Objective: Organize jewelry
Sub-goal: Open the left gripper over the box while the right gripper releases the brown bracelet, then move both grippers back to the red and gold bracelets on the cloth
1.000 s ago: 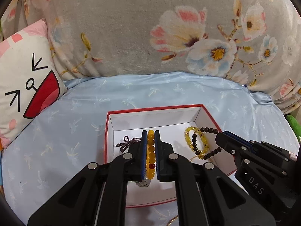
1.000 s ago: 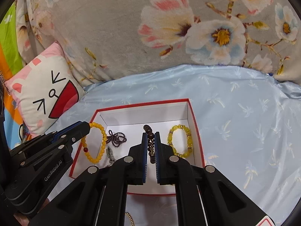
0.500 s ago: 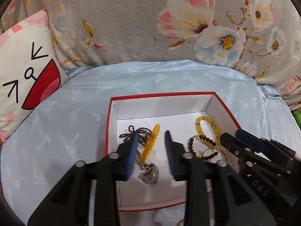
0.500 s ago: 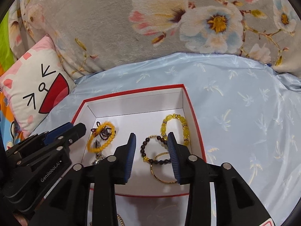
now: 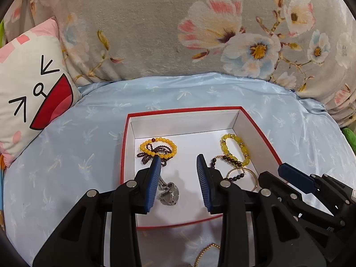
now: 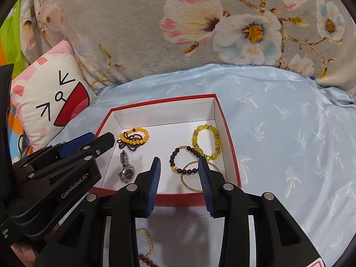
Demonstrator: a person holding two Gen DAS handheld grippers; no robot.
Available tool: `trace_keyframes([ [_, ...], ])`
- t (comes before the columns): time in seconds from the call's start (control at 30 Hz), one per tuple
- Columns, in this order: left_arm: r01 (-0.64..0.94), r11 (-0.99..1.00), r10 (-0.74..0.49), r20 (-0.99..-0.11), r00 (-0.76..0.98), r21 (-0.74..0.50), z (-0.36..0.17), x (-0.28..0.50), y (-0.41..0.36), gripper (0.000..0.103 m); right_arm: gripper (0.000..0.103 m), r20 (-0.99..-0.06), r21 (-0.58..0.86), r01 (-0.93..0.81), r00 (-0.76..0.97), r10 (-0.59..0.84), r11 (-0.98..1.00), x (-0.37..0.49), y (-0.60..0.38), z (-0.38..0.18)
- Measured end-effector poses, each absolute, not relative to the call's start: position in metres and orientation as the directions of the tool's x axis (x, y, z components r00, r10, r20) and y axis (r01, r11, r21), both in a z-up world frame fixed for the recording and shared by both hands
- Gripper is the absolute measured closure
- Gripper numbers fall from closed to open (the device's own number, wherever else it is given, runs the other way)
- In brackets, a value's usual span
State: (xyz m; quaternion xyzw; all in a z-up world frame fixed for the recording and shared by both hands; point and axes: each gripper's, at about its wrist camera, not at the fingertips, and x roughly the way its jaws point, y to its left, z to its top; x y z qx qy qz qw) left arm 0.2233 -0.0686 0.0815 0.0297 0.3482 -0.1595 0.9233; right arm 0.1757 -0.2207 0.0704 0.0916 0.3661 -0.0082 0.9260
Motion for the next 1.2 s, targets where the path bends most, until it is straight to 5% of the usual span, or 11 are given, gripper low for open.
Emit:
trace_keyframes([
  [1.2, 0.301, 0.948, -0.272, -0.746, 0.608, -0.100, 0.028, 0.113, -0.014, 0.071, 0.068, -0.767, 0.170, 0.068, 0.635, 0.089, 0.983, 0.048, -0.200, 0.021],
])
